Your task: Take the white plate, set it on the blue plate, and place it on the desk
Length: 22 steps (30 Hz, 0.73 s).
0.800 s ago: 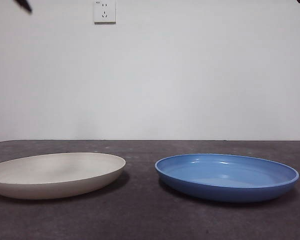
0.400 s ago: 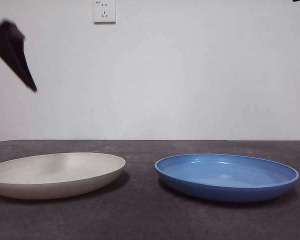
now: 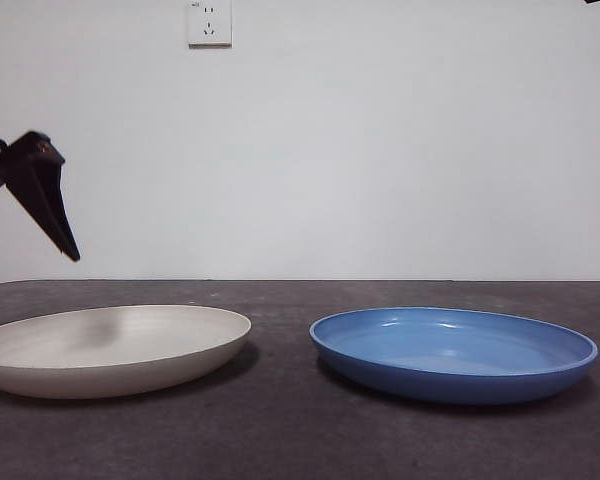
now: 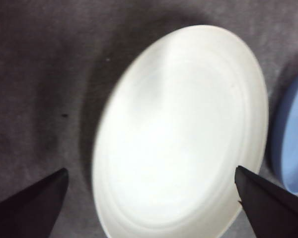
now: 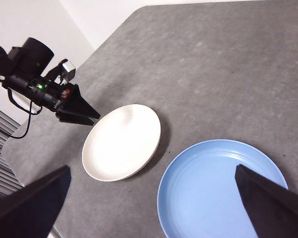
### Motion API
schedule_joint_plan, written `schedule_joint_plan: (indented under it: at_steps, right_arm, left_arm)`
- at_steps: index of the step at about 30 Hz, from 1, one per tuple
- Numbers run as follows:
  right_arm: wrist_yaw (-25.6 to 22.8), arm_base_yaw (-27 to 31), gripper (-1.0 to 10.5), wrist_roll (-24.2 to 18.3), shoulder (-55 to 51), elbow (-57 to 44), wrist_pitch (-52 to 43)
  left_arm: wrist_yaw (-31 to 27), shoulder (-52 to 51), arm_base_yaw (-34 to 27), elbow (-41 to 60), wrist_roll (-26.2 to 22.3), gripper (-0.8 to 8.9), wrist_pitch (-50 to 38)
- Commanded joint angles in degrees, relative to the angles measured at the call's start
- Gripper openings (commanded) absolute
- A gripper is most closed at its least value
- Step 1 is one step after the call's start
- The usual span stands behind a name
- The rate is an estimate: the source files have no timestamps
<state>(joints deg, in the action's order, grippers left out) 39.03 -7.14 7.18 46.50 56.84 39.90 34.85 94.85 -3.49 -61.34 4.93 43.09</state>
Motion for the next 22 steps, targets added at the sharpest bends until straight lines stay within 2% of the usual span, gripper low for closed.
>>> schedule_joint_plan:
  at_steps: [1, 11, 16, 22]
  right_arm:
    - [0.13, -0.28, 7.0, -0.39, 0.22, 1.03, -0.39]
    - [-0.04, -0.28, 7.0, -0.46, 0.22, 1.03, -0.42]
    - [-0.04, -0.28, 7.0, -0.5, 0.22, 1.03, -0.42]
    - [-0.04, -0.28, 7.0, -0.55, 0.22, 1.03, -0.42]
  left_arm:
    - [-0.46, 2.08, -0.02, -1.11, -1.25, 5.82, -0.68]
    - [-0.46, 4.46, 0.5, -1.11, -1.25, 5.79, -0.7]
    - [-0.63, 4.55, 0.5, -1.11, -1.25, 4.56, -0.7]
    - [-2.14, 5.31, 0.5, -1.11, -0.98, 3.98, -0.57]
